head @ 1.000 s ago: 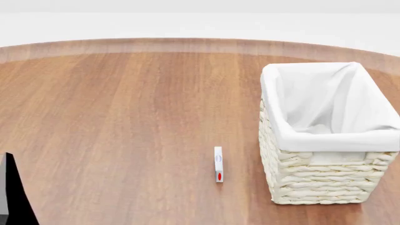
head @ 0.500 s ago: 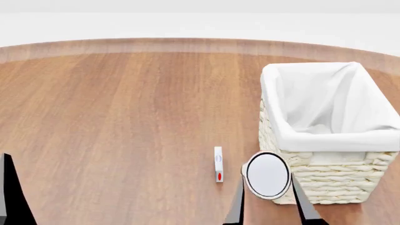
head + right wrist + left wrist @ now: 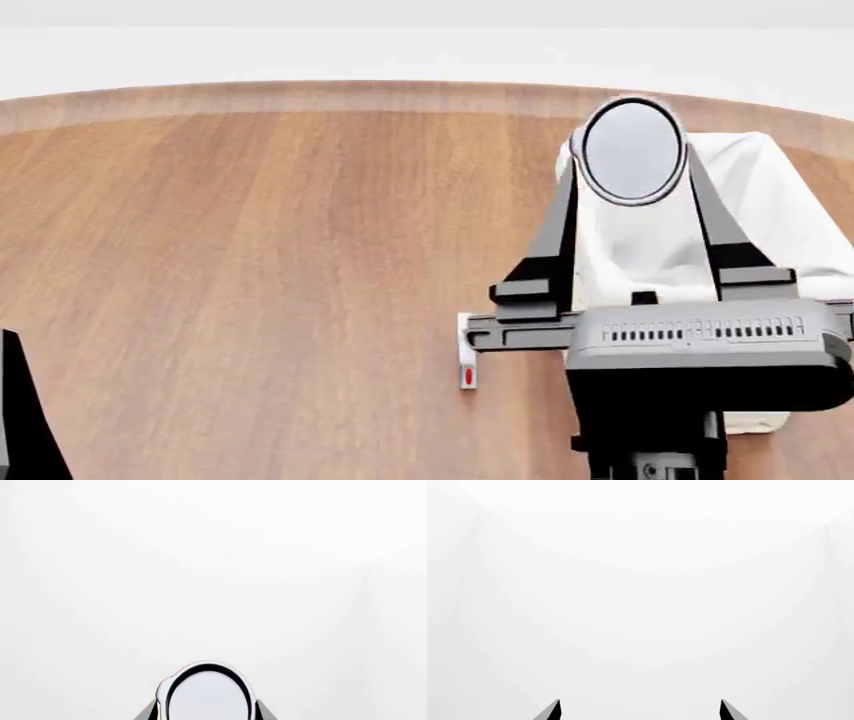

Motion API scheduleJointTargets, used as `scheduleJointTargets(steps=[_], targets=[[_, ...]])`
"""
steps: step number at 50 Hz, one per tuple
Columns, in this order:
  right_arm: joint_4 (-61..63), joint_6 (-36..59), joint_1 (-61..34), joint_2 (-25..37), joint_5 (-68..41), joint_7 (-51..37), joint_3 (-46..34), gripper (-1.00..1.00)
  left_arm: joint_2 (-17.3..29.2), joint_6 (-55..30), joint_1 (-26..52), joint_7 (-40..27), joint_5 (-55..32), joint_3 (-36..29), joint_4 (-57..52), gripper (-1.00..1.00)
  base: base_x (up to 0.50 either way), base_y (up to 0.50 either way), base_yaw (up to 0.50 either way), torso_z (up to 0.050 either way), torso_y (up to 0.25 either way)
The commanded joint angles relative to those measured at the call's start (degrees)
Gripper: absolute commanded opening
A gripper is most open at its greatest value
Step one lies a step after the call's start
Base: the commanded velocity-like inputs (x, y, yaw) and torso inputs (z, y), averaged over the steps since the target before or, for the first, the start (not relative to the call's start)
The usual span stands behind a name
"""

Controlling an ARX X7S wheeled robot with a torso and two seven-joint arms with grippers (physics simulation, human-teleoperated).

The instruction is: Pick up the tomato sauce, and put it in the basket.

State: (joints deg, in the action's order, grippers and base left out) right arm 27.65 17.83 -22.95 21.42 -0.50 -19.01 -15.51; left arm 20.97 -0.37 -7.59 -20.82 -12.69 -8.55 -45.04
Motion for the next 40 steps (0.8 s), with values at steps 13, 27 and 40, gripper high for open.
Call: scheduleJointTargets(steps=[13, 27, 40], targets=[[-31.2, -6.7, -23.1, -1.7, -0.2, 4.9, 0.8, -1.00, 0.6, 0.0, -0.9, -0.8, 0.5, -0.2, -1.3, 1.00, 0.00, 0.00, 0.00, 0.000, 0.000], [-83.3, -22.6, -47.7, -8.7, -4.6, 13.9, 1.2, -1.00, 1.3, 0.4, -2.9, -1.4, 1.0, -0.1, -3.3, 1.00, 0.00, 0.00, 0.00, 0.000, 0.001], [-102.6, -15.7, -56.6, -11.4, -4.4, 18.2, 7.0, -1.00, 1.7, 0.0, -2.9, -1.8, 0.9, -0.2, -4.2, 1.00, 0.00, 0.00, 0.00, 0.000, 0.000]])
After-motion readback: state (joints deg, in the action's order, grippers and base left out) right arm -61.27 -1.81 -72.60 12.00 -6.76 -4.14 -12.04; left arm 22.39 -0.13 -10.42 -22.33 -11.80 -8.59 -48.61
